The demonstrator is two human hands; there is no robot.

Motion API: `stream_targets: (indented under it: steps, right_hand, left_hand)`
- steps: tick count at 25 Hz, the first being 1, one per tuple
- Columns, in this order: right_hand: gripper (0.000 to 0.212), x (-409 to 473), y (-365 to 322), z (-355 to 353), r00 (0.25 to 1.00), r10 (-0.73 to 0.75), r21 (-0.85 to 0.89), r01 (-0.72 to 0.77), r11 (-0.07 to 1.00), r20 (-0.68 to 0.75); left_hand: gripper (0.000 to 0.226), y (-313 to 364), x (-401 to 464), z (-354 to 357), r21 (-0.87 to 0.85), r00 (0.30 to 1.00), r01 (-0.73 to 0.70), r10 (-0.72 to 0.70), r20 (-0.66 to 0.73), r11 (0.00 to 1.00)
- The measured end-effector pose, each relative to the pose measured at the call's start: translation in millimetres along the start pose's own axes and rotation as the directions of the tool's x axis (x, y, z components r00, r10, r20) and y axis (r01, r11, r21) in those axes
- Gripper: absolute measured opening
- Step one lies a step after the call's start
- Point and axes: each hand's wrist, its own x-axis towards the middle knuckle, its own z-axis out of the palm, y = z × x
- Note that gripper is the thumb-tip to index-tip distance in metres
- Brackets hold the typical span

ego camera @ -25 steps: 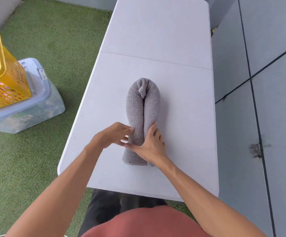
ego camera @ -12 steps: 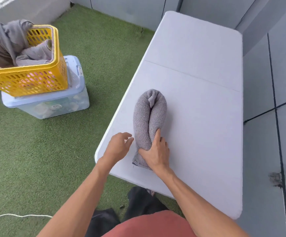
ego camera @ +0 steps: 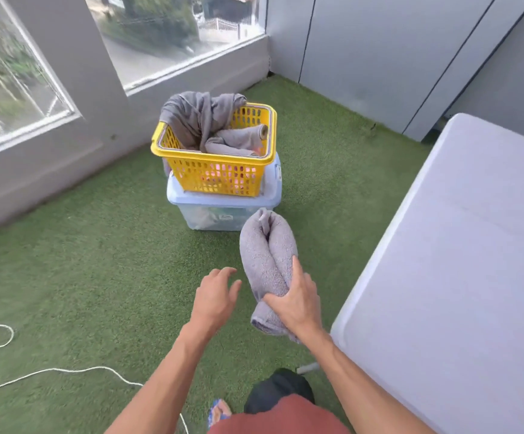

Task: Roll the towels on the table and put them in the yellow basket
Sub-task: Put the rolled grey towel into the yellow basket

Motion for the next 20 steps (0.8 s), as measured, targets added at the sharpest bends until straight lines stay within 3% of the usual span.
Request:
stream_targets:
  steps: [5, 10, 20]
  right_hand:
    - [0.104, 67, -75, 34, 0.997, -0.067, -0.022, 0.068, 0.997, 0.044]
    - [0.104, 185, -134, 57, 0.995, -0.095, -0.017, 0.096, 0.995, 0.039]
    - [0.105, 431, -249, 71, 0.998, -0.029, -0.035, 0.030, 0.999, 0.050]
  left_hand:
    - [0.037, -35, 75, -52, 0.025, 0.997, -0.006, 0.008, -0.082, 1.000]
    - [0.034, -50, 204, -91, 0.038, 0.989, -0.051, 0.056, -0.136, 0.998]
    - [0.034, -66, 466, -166, 0.115, 0.986, -0.053, 0.070, -0.148, 0.992]
